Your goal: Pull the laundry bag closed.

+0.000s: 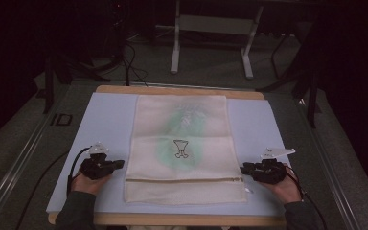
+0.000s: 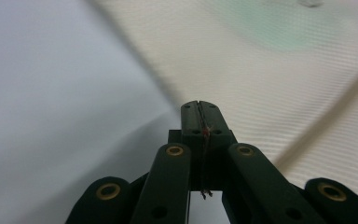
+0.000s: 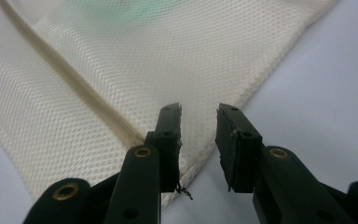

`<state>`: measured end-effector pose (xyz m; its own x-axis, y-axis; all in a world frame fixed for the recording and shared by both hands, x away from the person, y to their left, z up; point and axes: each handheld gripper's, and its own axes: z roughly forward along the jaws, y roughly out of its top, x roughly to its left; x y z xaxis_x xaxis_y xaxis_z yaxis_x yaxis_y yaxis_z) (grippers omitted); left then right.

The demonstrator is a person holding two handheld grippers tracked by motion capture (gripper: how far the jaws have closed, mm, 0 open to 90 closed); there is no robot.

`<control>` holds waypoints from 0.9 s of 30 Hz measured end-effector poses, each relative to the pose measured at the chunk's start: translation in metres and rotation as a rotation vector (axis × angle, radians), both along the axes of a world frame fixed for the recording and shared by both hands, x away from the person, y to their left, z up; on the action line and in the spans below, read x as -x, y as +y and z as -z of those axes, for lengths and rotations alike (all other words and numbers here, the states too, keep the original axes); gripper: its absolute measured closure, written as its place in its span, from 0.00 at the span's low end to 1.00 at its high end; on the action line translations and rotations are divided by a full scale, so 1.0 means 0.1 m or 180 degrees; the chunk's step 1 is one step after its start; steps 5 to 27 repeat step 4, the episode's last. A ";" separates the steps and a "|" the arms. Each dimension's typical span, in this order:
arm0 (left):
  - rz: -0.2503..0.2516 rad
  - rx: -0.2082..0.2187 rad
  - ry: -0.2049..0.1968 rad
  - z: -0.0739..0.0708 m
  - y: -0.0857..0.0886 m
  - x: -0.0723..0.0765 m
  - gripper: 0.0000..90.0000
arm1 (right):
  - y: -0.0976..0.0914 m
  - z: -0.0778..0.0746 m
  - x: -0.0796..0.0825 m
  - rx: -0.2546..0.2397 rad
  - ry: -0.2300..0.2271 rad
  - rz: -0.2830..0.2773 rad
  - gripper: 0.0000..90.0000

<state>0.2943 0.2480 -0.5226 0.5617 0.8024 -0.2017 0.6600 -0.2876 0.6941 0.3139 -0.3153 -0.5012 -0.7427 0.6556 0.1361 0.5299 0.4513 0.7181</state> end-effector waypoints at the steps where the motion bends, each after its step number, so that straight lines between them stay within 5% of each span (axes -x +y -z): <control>1: -0.0095 -0.0087 -0.0016 0.01 0.02 0.00 1.00 | -0.01 0.01 0.00 -0.0023 0.0001 0.0029 0.78; 3: -0.0238 -0.0175 -0.0054 0.03 0.04 -0.01 0.99 | -0.03 0.03 -0.01 -0.0062 0.0002 0.0086 0.78; 27: -0.0238 -0.0175 -0.0054 0.03 0.04 -0.01 0.95 | -0.04 0.04 -0.01 -0.0070 -0.0009 0.0120 0.77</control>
